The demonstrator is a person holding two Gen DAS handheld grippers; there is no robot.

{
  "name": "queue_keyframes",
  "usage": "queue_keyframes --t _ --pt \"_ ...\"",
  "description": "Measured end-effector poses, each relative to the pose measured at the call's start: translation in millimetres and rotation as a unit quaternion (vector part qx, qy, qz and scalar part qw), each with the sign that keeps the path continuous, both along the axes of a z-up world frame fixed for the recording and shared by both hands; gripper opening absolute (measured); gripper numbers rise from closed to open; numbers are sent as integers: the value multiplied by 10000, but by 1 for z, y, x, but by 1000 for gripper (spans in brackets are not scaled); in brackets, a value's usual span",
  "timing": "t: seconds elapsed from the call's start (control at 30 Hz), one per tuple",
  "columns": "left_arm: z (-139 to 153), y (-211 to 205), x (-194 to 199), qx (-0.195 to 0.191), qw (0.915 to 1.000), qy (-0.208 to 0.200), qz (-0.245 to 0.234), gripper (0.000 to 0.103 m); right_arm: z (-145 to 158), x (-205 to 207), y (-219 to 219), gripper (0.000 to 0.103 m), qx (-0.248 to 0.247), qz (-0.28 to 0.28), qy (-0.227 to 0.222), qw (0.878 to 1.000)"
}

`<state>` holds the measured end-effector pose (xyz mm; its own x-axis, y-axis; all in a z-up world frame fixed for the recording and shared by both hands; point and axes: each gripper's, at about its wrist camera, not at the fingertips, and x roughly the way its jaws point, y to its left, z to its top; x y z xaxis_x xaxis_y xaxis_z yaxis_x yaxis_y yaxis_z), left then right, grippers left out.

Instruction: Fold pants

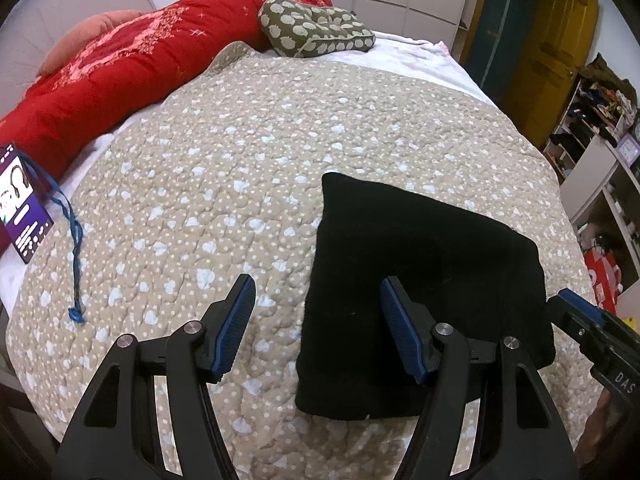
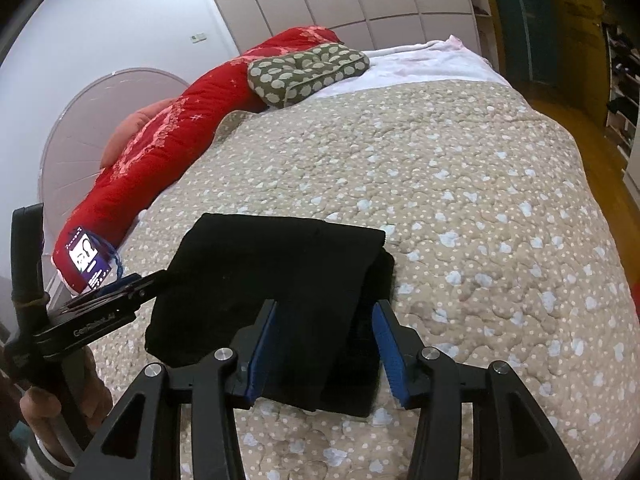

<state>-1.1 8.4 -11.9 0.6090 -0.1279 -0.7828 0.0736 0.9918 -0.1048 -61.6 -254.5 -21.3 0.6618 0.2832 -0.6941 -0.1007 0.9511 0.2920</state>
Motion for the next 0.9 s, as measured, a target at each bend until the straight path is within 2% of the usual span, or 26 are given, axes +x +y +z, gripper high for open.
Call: queue_keyframes --t 0.27,0.57,0.63,0.9 --pt "-4 5 1 -144 9998 118 1 65 -5 4 -4 46 105 -73 51 9999" --pt "-7 10 5 -299 9993 214 -12 66 -12 9 -8 51 190 -98 147 9997" --pt "-8 11 7 -344 9991 242 -3 77 -13 10 -8 52 204 -100 172 9996" --pt "-13 16 10 -492 9983 322 21 79 -21 16 -15 56 356 -147 272 9989"
